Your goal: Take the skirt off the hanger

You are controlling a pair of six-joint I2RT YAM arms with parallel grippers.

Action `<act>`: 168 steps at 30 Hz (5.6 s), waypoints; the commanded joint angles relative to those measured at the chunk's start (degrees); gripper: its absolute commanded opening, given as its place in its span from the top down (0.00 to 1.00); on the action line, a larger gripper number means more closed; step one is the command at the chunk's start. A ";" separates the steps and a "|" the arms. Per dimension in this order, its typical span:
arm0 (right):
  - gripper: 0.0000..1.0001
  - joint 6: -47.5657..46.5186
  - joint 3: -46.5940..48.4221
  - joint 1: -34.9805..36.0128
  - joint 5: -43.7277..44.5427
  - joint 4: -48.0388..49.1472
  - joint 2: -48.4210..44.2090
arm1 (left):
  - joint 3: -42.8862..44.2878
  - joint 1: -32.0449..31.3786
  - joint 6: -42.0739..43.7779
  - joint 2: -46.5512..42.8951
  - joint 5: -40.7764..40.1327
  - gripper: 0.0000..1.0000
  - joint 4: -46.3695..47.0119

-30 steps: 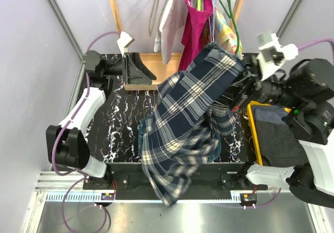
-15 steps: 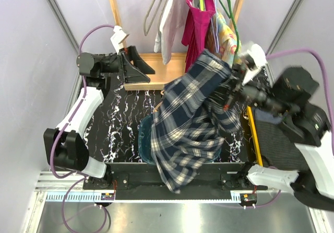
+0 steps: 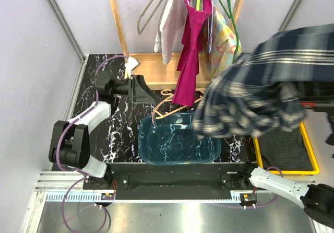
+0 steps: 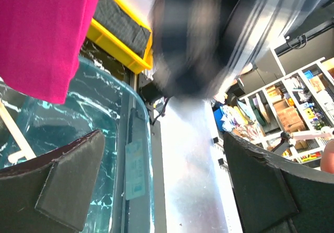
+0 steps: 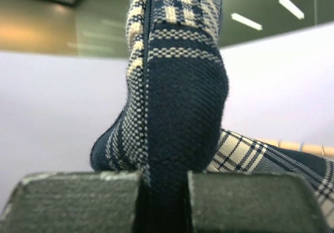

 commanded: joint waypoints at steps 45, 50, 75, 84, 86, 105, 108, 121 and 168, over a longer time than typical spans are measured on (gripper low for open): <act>1.00 9.06 -4.20 0.12 -6.38 8.91 -0.05 | 22.58 8.00 64.01 10.09 -36.59 0.01 -82.22; 1.00 9.41 -6.67 0.12 -5.76 9.78 -1.98 | 21.42 7.56 60.94 13.31 -34.06 0.01 -82.48; 1.00 9.59 -7.29 0.12 -4.88 8.38 -2.25 | 21.16 -3.16 46.80 28.70 -22.11 0.01 -66.06; 1.00 10.20 -8.34 0.12 -3.91 7.85 -2.68 | 23.53 -4.66 41.16 29.85 -20.00 0.75 -59.11; 1.00 10.29 -9.04 0.12 -4.00 7.94 -2.95 | 24.40 -4.31 41.69 28.27 -20.70 0.93 -59.19; 1.00 3.27 -13.43 0.12 -2.16 9.69 -2.96 | 26.62 15.88 77.70 -3.53 -39.59 1.00 -104.34; 1.00 -1.29 -13.44 0.12 -2.15 12.33 1.77 | 23.89 25.64 84.20 -10.75 -44.07 1.00 -109.62; 1.00 -8.17 -3.95 0.12 -11.47 20.16 21.92 | 10.18 43.07 97.24 -17.09 -52.61 1.00 -115.62; 1.00 -10.27 -41.02 0.12 -14.37 -10.25 13.48 | 37.49 51.34 90.31 -7.60 -36.26 0.01 -125.20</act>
